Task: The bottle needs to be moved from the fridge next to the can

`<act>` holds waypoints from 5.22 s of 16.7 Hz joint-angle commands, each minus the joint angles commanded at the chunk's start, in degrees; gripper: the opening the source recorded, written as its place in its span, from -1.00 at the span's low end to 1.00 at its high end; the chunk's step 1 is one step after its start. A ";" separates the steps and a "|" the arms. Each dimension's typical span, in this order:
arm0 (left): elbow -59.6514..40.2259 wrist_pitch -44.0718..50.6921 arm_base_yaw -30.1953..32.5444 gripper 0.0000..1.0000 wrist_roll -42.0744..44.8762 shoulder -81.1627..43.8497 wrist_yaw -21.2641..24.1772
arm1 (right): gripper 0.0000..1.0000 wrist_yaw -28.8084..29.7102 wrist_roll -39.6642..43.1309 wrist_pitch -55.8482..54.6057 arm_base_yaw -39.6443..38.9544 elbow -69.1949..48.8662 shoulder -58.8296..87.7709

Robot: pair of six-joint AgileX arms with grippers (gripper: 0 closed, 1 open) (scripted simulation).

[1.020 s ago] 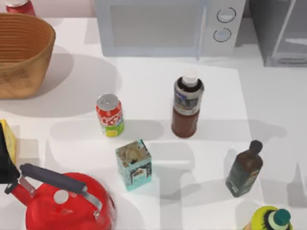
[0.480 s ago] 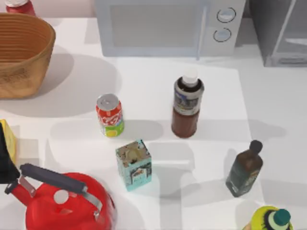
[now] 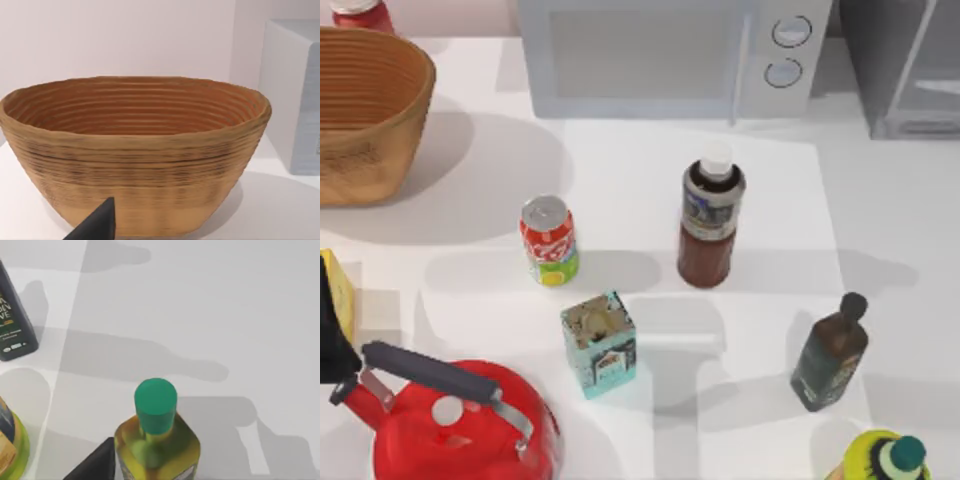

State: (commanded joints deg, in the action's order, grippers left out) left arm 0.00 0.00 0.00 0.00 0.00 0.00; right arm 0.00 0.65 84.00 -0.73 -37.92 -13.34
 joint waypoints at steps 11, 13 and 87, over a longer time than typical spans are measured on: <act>0.00 0.00 0.00 1.00 0.00 0.00 0.00 | 1.00 -23.26 39.04 -2.82 36.35 -15.65 37.05; 0.00 0.00 0.00 1.00 0.00 0.00 0.00 | 1.00 -29.15 53.52 -3.01 47.54 -19.53 50.16; 0.00 0.00 0.00 1.00 0.00 0.00 0.00 | 1.00 -0.97 -0.22 -86.84 2.88 -19.08 106.61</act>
State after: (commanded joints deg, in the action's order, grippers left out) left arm 0.00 0.00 0.00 0.00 0.00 0.00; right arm -0.97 0.43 -2.84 2.15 -57.00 93.28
